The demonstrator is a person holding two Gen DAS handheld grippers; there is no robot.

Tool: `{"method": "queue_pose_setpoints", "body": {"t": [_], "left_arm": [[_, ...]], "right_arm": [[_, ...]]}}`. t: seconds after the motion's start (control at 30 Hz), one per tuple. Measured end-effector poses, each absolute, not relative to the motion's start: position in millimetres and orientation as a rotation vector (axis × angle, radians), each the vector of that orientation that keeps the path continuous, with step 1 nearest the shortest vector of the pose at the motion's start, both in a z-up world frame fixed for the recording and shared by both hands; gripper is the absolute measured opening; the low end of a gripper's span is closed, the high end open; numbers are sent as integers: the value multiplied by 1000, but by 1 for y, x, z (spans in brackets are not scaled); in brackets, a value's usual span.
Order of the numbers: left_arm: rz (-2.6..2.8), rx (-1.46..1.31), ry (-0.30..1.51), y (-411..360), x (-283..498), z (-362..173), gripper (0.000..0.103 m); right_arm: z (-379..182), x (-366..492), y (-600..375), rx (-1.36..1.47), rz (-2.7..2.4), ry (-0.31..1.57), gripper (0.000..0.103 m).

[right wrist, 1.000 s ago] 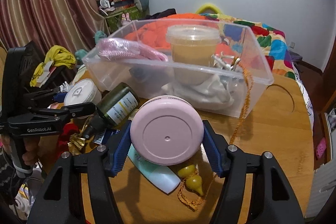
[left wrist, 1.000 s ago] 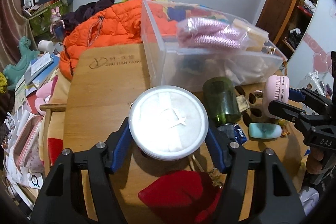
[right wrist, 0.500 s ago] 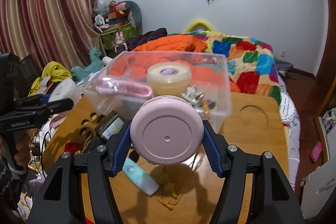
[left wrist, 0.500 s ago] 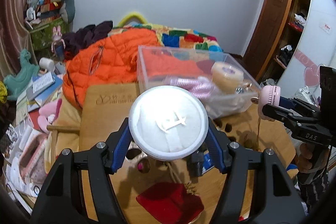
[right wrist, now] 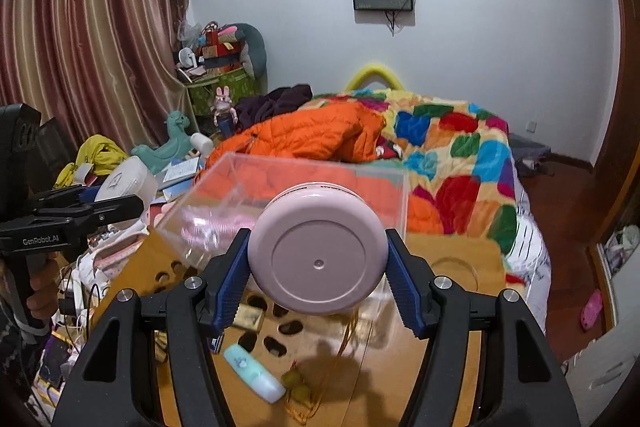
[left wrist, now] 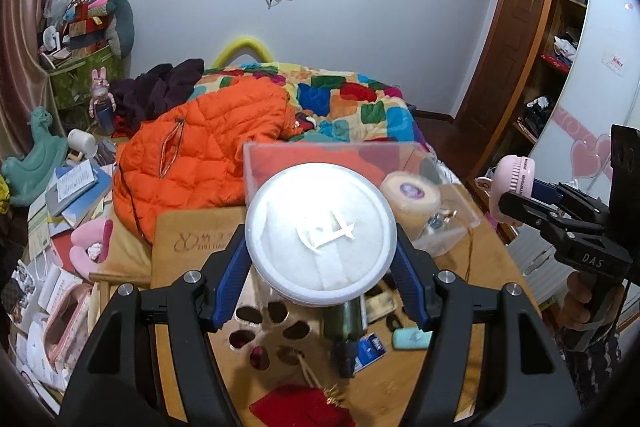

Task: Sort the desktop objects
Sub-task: 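Carry the pink container with right tool while left tool carries white tub over box, then release the white tub into the box with left tool while right releases pink container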

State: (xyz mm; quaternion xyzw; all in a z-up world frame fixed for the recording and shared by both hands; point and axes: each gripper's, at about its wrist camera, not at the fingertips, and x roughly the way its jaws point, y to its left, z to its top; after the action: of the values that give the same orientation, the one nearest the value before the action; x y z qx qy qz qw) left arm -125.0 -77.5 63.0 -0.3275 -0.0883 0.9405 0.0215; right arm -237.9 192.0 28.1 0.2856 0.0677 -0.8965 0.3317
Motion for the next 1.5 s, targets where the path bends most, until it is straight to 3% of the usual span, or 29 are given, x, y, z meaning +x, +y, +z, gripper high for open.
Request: {"method": "queue_pose_setpoints", "body": {"t": [0.27,0.5,0.87,1.3,1.5], "left_arm": [[2920,-1030,-266,-71,-151,82,66],[2859,-1109,-349,-76,-174,64,66],[2802,-1266,-269,-62,-217,13,65],[2796,-1290,-170,-42,-228,4,63],[2802,-1272,-170,-43,-223,9,63]], "right_arm": [[41,-253,181,722,-2374,207,60],[28,-279,175,763,-2398,247,60],[-13,-303,178,880,-2328,290,60],[-21,-299,176,891,-2248,310,60],[-30,-288,161,884,-2274,473,62]]}}
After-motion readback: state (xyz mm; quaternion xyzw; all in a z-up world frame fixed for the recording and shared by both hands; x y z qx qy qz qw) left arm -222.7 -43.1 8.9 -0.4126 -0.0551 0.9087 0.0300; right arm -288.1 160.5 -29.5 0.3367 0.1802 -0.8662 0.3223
